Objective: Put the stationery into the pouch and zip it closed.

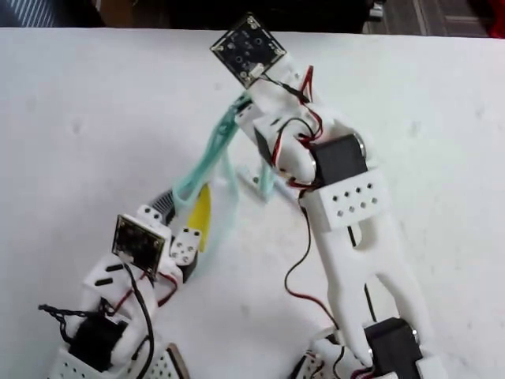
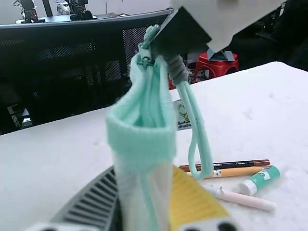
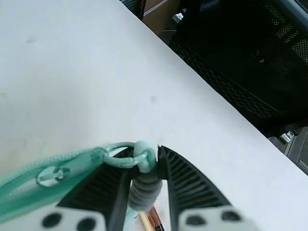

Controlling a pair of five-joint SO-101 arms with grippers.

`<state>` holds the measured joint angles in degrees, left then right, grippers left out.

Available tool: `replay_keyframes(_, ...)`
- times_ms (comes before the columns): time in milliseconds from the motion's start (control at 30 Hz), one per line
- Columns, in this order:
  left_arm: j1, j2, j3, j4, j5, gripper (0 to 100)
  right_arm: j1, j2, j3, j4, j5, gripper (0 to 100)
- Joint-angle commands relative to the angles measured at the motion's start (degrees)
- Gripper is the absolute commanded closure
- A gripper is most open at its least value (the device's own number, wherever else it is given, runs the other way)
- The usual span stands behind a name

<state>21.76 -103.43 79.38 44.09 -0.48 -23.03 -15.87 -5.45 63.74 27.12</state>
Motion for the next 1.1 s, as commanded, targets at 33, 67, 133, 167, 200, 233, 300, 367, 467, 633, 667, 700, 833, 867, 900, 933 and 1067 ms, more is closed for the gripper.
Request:
replay_keyframes(33, 1.19, -0.92, -0.26, -1.49, -0.53, 98, 1.27, -1.19, -3.34, -2.33, -0.62, 98.2)
replay_keyframes(67, 1.19, -0.92, -0.26, -1.49, -0.53, 98, 1.27, -1.63, -3.34, -2.33, -0.62, 98.2)
replay_keyframes(133, 1.19, -0.92, -0.26, -1.49, -0.53, 98, 1.45, -1.89, -3.34, -2.42, -0.44, 98.2)
replay_keyframes(167, 1.19, -0.92, -0.26, -1.49, -0.53, 98, 1.71, -1.8, -3.34, -2.51, -0.44, 98.2)
replay_keyframes(200, 1.19, -0.92, -0.26, -1.49, -0.53, 98, 1.8, -1.63, -3.34, -3.03, -0.44, 98.2)
replay_keyframes(233, 1.19, -0.92, -0.26, -1.49, -0.53, 98, 2.07, -1.54, -2.99, -3.56, -0.44, 98.2)
replay_keyframes(300, 1.19, -0.92, -0.26, -1.49, -0.53, 98, 2.77, -1.01, -3.08, -3.74, -0.7, 98.2)
replay_keyframes(367, 1.19, -0.92, -0.26, -1.49, -0.53, 98, 2.86, -0.92, -3.25, -3.56, -0.79, 98.2)
replay_keyframes(467, 1.19, -0.92, -0.26, -1.49, -0.53, 98, 1.71, -0.92, -3.34, -2.24, -0.79, 98.0)
replay_keyframes(633, 1.19, -0.92, -0.26, -1.49, -0.53, 98, -1.36, -2.24, -3.25, 3.38, -0.79, 80.4)
replay_keyframes(667, 1.1, -0.92, -0.26, -1.49, -0.53, 98, -2.07, -3.03, -3.25, 4.79, -0.44, 74.9)
replay_keyframes(700, 1.1, -0.92, -0.35, -1.58, -0.53, 98, -2.95, -4.0, -3.25, 6.29, -0.35, 69.7)
replay_keyframes(833, 0.31, -0.92, -0.53, -4.13, -0.18, 98, -5.67, -9.71, -3.25, 11.38, -0.35, 65.2)
replay_keyframes(867, -0.66, -0.92, -0.35, -5.1, -0.09, 98, -6.46, -11.38, -3.25, 12.88, -0.35, 66.2)
replay_keyframes(900, -1.71, -0.92, -0.26, -5.98, -0.09, 98, -7.34, -12.97, -3.25, 14.64, -0.35, 67.3)
replay_keyframes(933, -2.86, -0.92, -0.26, -6.42, 0.0, 98, -8.22, -14.55, -3.25, 16.84, -0.35, 68.3)
replay_keyframes(1067, -6.99, -0.92, -0.26, -6.77, 0.44, 98, -10.33, -20.0, -3.34, 23.52, -0.35, 71.5)
